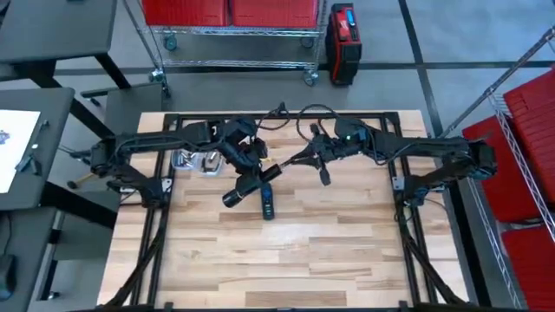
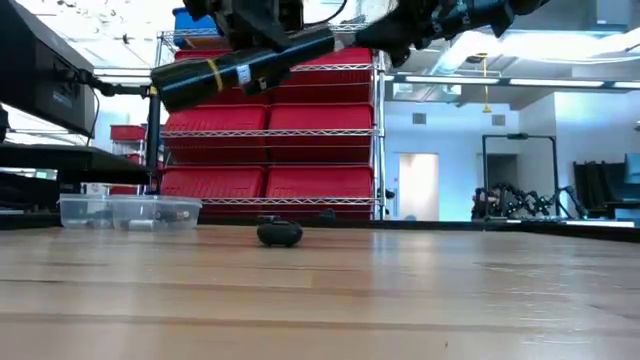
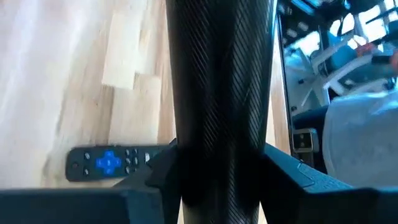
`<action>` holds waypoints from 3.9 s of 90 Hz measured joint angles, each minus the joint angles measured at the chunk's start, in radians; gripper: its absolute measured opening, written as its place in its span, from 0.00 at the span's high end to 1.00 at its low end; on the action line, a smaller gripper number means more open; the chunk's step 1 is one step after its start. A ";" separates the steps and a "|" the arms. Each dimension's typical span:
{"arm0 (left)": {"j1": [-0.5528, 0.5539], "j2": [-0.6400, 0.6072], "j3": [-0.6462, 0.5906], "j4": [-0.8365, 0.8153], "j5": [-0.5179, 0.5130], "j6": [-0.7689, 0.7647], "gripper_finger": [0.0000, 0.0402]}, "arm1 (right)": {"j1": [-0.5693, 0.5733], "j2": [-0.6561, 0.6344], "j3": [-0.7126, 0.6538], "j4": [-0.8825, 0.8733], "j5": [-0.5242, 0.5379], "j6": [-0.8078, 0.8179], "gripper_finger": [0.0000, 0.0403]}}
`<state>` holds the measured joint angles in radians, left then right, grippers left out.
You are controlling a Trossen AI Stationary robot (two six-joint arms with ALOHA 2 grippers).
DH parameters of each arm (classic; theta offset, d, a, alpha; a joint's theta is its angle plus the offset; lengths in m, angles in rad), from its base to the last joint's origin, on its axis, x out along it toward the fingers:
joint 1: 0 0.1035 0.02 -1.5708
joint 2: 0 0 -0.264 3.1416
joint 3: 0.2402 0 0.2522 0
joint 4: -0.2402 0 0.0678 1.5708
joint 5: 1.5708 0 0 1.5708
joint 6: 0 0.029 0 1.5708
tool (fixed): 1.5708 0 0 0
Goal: Insert battery
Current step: Remove the brown battery from the flashlight's battery compartment onto the table, then put the brown battery into the right transparent bin
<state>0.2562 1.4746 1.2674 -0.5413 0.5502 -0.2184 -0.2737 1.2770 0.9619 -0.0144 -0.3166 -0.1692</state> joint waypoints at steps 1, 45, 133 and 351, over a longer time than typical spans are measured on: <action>0.000 0.000 0.000 -0.002 -0.002 0.001 0.66 | -0.004 -0.004 0.000 -0.007 0.001 0.000 0.95; 0.003 -0.002 -0.001 0.013 -0.173 0.031 0.66 | -0.155 -0.057 -0.038 -0.597 0.132 0.084 0.95; 0.067 -0.011 0.000 0.446 -0.216 0.014 0.66 | -0.366 -0.096 -0.007 -0.535 -0.075 0.412 0.35; 0.093 0.075 0.022 0.035 -0.255 -0.033 0.29 | -0.098 0.110 -0.263 0.375 0.188 0.086 0.66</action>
<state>0.3490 1.5494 1.2892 -0.5062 0.2950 -0.2509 -0.3712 1.3870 0.6991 0.3604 -0.1284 -0.0835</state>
